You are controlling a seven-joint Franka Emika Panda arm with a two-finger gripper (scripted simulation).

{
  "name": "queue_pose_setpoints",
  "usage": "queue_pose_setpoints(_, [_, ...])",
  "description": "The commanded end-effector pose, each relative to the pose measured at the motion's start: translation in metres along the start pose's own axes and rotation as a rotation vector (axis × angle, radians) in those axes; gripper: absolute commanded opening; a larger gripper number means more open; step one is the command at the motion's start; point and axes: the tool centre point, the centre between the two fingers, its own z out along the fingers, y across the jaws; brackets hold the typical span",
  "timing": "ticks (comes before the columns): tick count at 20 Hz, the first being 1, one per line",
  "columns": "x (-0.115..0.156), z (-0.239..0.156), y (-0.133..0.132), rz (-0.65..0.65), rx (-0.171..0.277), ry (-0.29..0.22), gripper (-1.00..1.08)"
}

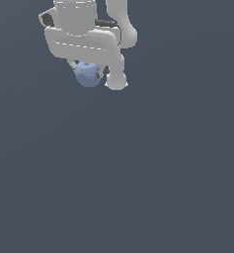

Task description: Pick up the object and move it to a goal position.

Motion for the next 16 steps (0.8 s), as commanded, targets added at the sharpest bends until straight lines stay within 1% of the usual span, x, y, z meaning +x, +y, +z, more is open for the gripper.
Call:
queue_pose_setpoints(1, [-0.002, -0.021, 0.008, -0.001, -0.001, -0.001, -1.00])
queue_pose_setpoints(8, [-0.004, -0.058, 0.023, -0.001, -0.001, -0.001, -1.00])
queue_pose_setpoints(16, [-0.003, -0.071, 0.028, -0.001, -0.001, -0.001, -1.00])
